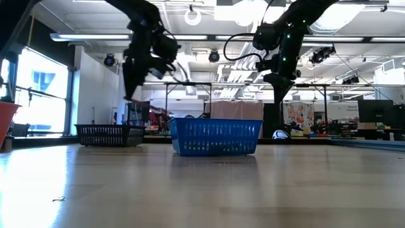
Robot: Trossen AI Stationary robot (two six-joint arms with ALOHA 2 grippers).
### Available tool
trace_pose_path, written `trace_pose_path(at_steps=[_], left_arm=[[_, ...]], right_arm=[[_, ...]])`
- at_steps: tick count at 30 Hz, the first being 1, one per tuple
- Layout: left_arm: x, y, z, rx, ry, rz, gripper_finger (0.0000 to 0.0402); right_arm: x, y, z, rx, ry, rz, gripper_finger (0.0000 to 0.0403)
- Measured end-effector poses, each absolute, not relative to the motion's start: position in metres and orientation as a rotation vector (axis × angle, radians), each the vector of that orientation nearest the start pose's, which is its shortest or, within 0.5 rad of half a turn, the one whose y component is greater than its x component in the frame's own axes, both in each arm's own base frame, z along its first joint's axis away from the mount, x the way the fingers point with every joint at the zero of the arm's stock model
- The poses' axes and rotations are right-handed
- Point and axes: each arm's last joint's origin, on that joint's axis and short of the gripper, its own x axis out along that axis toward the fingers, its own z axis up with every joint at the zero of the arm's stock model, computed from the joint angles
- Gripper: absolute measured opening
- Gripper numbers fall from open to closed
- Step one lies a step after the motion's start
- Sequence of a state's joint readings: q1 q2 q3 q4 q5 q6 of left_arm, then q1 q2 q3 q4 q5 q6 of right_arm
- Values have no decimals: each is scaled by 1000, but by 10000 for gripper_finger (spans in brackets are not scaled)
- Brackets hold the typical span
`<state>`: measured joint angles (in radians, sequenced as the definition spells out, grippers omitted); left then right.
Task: Sort crayons
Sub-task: Put the red crayon into the black basket
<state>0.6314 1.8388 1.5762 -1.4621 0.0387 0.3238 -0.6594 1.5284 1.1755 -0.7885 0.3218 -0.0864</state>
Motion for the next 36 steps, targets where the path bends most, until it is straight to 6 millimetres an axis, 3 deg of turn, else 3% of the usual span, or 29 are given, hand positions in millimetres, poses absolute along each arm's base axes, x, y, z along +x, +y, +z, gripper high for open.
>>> trace_pose_path(at_steps=[5, 10, 16, 36], left_arm=[[234, 193, 247, -390, 1678, 211, 1], [219, 196, 235, -427, 1633, 294, 1], [215, 197, 223, -460, 1633, 308, 14], [218, 200, 227, -376, 1640, 370, 102]], right_arm=[[231, -190, 252, 128, 1202, -817, 16], [231, -191, 252, 128, 1202, -817, 16], [231, -191, 252, 128, 1202, -817, 16], [231, -190, 252, 128, 1202, -817, 16]])
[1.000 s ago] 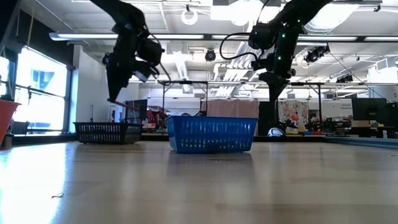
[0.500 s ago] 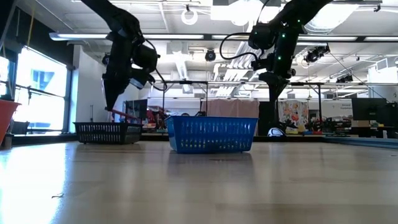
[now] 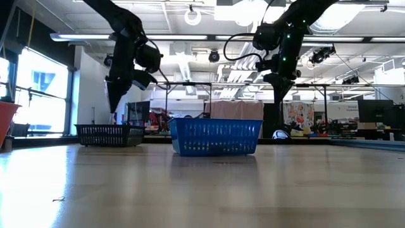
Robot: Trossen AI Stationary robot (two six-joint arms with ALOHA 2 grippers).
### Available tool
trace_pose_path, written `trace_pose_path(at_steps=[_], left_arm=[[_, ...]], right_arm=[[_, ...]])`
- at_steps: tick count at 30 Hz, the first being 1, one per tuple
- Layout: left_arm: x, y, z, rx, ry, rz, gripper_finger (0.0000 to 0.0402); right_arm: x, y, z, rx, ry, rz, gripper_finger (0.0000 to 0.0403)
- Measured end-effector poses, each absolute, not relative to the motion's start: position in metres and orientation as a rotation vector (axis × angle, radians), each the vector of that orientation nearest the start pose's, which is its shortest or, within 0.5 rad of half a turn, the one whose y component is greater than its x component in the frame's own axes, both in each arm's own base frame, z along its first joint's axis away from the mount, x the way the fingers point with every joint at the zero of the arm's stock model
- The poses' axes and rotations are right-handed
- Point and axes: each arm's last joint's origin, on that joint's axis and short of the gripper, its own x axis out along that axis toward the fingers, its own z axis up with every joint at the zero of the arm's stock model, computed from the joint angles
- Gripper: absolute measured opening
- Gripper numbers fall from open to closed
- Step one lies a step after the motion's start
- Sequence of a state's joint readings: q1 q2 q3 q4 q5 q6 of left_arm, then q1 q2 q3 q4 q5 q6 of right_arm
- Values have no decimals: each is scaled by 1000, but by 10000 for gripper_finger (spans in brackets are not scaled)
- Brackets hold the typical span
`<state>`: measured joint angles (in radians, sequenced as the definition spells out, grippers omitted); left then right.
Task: Sort crayons
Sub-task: Put the red crayon into the black basket
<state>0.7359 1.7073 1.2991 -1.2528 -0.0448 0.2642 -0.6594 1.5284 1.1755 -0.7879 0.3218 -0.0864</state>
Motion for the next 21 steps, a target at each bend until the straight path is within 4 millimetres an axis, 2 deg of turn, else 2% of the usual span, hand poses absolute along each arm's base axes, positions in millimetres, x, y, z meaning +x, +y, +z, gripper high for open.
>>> trace_pose_path(at_steps=[6, 10, 14, 21], left_arm=[[248, 209, 246, -242, 1397, 425, 104], [275, 214, 249, -167, 1214, 465, 104], [301, 222, 238, -225, 1131, 487, 104], [349, 242, 203, -270, 1202, 421, 104]], right_arm=[[231, -191, 252, 128, 1202, -817, 16], [231, -190, 252, 128, 1202, -817, 16], [231, -190, 252, 128, 1201, -817, 16], [231, -191, 252, 128, 1201, -817, 16]])
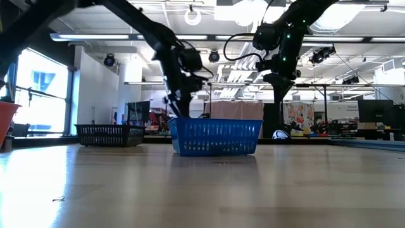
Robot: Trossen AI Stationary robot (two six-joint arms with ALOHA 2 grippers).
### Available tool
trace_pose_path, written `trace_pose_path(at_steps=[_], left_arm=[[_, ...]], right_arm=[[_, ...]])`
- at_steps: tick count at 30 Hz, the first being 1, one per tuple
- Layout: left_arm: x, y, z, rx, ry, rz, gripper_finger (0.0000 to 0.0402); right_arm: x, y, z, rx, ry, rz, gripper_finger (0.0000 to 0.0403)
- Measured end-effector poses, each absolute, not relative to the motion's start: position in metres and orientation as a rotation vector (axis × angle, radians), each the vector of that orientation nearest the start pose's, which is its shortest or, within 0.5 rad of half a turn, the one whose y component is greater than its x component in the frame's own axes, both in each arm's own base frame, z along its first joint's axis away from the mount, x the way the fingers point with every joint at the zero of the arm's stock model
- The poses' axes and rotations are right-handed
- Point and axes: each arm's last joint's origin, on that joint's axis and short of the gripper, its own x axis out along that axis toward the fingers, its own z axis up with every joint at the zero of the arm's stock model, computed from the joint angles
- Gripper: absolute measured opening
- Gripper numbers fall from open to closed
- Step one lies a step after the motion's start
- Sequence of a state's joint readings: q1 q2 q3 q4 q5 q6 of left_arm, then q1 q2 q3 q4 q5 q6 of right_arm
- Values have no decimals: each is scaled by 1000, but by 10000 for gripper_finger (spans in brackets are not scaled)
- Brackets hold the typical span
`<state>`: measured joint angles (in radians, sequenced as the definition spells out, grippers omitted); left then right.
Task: Sort crayons
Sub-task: Put the red crayon into the black basket
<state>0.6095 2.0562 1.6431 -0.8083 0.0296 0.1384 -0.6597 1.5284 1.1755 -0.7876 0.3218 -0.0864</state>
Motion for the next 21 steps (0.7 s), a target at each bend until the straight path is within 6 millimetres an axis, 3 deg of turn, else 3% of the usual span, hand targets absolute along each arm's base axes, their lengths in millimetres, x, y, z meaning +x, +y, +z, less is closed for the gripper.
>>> trace_pose_path(at_steps=[10, 21], left_arm=[[385, 261, 185, -313, 1254, 365, 104], [394, 268, 166, -329, 1268, 344, 104]], right_arm=[[231, -191, 252, 128, 1202, -817, 16], [229, -193, 252, 128, 1204, -833, 16]])
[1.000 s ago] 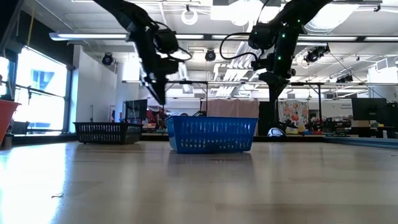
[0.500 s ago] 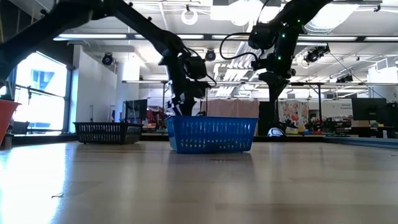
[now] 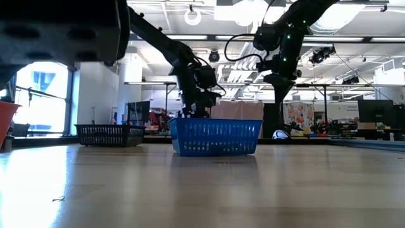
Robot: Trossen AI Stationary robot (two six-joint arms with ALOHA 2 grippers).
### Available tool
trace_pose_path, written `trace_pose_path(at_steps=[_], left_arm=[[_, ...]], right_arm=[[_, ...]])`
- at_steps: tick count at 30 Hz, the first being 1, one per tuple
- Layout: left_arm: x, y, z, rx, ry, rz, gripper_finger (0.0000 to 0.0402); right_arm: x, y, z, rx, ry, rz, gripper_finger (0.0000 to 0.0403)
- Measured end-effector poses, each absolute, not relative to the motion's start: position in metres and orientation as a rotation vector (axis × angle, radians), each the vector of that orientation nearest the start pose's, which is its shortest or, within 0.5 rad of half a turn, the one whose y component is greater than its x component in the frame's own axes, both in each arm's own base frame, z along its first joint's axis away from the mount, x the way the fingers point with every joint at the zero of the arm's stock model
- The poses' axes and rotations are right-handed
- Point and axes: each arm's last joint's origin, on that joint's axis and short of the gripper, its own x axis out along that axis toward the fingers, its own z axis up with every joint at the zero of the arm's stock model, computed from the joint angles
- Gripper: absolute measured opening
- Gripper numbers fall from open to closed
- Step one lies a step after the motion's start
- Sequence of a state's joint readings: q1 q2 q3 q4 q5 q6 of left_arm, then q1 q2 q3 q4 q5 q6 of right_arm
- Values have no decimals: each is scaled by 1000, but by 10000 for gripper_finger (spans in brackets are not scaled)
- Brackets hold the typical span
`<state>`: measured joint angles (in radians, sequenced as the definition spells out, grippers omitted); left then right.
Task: Sort crayons
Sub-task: Put the red crayon into the black basket
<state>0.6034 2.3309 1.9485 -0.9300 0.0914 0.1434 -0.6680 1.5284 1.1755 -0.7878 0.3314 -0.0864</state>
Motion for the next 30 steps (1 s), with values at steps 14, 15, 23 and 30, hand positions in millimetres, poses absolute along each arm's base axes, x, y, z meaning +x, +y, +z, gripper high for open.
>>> trace_pose_path(at_steps=[14, 15, 23, 30], left_arm=[[389, 280, 152, -357, 1285, 373, 104], [387, 280, 152, -361, 1290, 374, 104], [385, 281, 151, -374, 1304, 372, 104], [380, 279, 142, -428, 1322, 327, 104]], right_arm=[[232, -197, 255, 87, 1156, -898, 16], [232, -197, 256, 83, 1151, -904, 16], [233, -199, 257, 67, 1140, -931, 16], [234, -200, 258, 63, 1110, -938, 16]])
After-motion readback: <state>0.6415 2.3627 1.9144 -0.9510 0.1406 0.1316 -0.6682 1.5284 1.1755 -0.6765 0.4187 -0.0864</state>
